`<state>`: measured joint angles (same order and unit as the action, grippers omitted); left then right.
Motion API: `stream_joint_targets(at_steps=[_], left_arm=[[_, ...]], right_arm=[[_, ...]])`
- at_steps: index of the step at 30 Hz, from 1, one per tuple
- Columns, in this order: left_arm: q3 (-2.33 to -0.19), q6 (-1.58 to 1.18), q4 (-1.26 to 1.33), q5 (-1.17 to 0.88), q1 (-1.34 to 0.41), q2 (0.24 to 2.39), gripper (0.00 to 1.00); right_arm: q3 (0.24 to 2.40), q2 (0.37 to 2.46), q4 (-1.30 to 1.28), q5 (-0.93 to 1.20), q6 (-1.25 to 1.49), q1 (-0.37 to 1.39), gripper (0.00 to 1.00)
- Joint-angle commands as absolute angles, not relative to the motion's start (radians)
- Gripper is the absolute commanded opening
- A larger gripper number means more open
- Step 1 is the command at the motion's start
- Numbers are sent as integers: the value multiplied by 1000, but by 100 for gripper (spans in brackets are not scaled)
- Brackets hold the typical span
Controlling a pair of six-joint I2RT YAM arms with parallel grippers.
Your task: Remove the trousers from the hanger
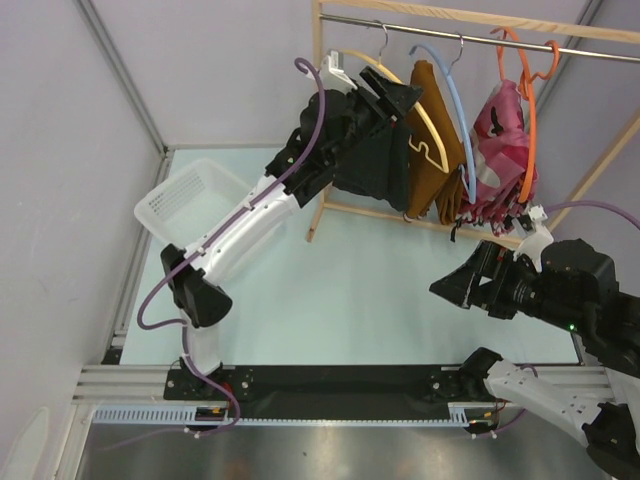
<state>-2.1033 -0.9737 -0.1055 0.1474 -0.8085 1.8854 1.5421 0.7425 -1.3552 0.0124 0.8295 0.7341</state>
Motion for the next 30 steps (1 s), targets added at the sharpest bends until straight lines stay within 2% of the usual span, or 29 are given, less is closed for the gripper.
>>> stream_joint_targets(at_steps=[1,11,13,14,16,20,21,23,30], left_arm=[[-2223,-1005,-80,140,-782,1940,70],[-2252,-1075,-61,120,-772,1988,55],[-2256,-1091,-48,103,-770,1994,48],[-2267,-1094,-40,94,-769,2002,40],[-2296,-1097,-40,72,-767,2008,32],[-2298,-1072,-20,8,-761,1997,6],[-2295,-1042,-23,-17,-761,1988,4],[-2290,-1003,-17,-63,-752,1983,0],[-2264,-897,87,-262,-697,1977,0]], right_arm=[[1588,767,-1367,2,828,732,100],[1623,775,-1367,-22,833,732,100],[1620,773,-1367,-23,833,732,100],[1618,772,-1367,-29,831,732,100],[1620,773,-1367,-32,828,732,100],[1618,787,-1359,-14,827,730,100],[1618,790,-1356,-12,825,732,100],[1623,792,-1351,-12,821,732,100],[1626,813,-1359,-9,804,732,100]])
